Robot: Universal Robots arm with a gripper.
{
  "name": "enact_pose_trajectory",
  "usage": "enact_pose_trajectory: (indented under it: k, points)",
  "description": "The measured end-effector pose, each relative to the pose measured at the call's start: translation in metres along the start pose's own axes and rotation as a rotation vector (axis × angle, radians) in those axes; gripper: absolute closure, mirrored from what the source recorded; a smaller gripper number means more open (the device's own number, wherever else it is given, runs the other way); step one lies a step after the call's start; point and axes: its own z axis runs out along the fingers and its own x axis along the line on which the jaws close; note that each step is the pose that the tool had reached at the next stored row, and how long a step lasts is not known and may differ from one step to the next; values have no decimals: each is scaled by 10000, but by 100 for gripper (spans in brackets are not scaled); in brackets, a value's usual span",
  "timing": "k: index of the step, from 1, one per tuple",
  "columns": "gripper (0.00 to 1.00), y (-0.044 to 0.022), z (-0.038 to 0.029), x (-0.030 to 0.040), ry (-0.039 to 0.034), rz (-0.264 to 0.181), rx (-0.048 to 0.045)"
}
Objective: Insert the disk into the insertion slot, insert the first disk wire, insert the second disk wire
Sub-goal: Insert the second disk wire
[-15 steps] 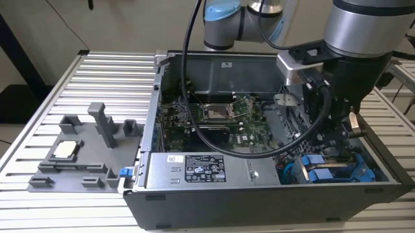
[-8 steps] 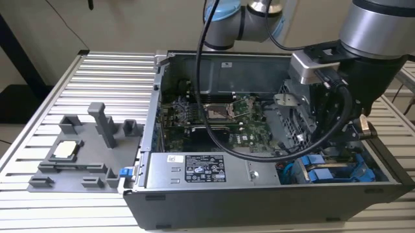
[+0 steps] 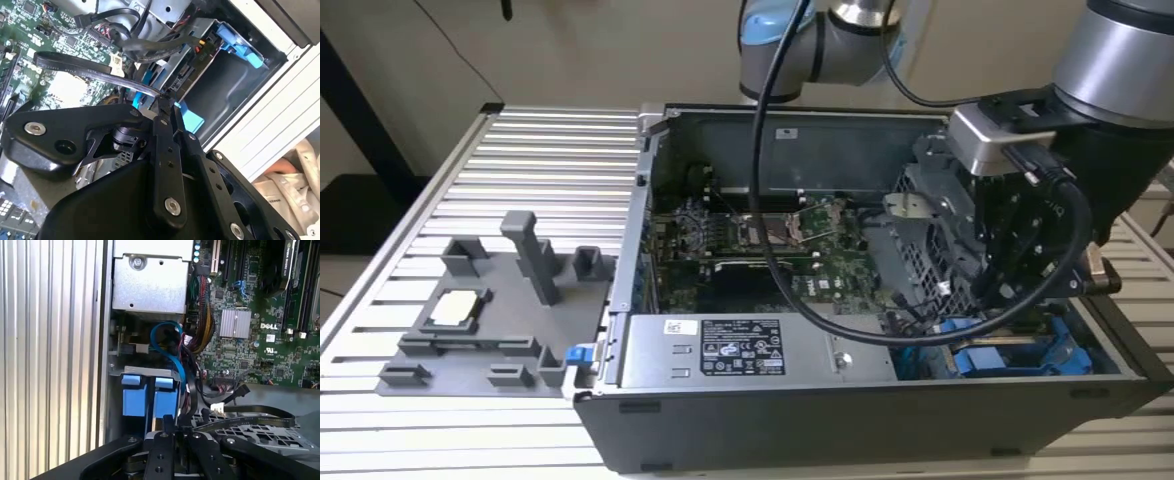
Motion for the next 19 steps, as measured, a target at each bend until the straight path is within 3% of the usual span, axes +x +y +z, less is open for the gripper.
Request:
enact_pose_trajectory:
  k: [4,5,8,10,19]
  points:
    - [84,-52,4,35,-26,-3,-130]
    - [84,-52,4,38,-81,6,-127]
    - [84,-52,5,47,-378,42,-108]
    - [84,-51,6,62,-464,81,-102]
    - [84,-44,20,181,-508,241,-106]
